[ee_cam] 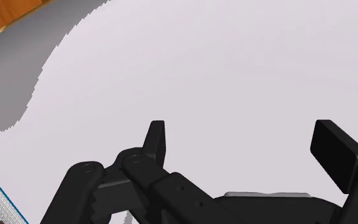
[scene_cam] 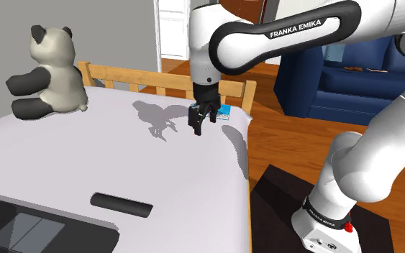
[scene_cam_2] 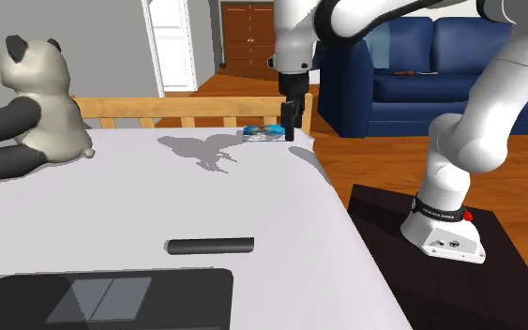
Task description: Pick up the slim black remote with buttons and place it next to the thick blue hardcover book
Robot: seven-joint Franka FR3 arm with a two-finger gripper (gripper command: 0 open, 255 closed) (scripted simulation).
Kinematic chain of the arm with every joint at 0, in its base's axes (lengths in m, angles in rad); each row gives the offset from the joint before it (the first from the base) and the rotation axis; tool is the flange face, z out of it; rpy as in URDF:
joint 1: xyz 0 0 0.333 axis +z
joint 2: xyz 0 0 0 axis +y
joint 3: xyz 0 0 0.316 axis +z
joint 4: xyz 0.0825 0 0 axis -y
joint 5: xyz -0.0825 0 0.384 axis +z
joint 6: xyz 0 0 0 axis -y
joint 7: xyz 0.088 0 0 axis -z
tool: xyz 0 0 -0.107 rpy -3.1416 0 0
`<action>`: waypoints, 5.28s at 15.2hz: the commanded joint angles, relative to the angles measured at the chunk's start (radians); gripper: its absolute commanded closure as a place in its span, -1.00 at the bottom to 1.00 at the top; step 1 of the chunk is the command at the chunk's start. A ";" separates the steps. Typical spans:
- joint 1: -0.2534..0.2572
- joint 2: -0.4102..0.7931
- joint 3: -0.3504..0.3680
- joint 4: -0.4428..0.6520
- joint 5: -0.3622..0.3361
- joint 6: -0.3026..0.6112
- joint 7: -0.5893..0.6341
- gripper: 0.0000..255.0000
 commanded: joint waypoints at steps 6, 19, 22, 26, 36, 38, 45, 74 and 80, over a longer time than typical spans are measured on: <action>0.043 0.216 0.080 0.115 -0.043 0.109 0.064 -1.00; 0.183 0.653 0.158 0.469 -0.225 0.176 0.191 -1.00; 0.232 0.760 0.160 0.580 -0.269 0.167 0.208 -1.00; 0.293 0.882 0.156 0.720 -0.313 0.146 0.217 -1.00; 0.292 0.920 0.144 0.677 -0.331 0.225 0.229 -1.00; 0.292 0.920 0.144 0.677 -0.331 0.225 0.229 -1.00; 0.292 0.921 0.144 0.678 -0.331 0.224 0.230 1.00; 0.245 0.778 0.167 0.731 -0.271 0.042 0.154 1.00; 0.124 0.636 0.151 0.526 -0.223 0.126 0.036 1.00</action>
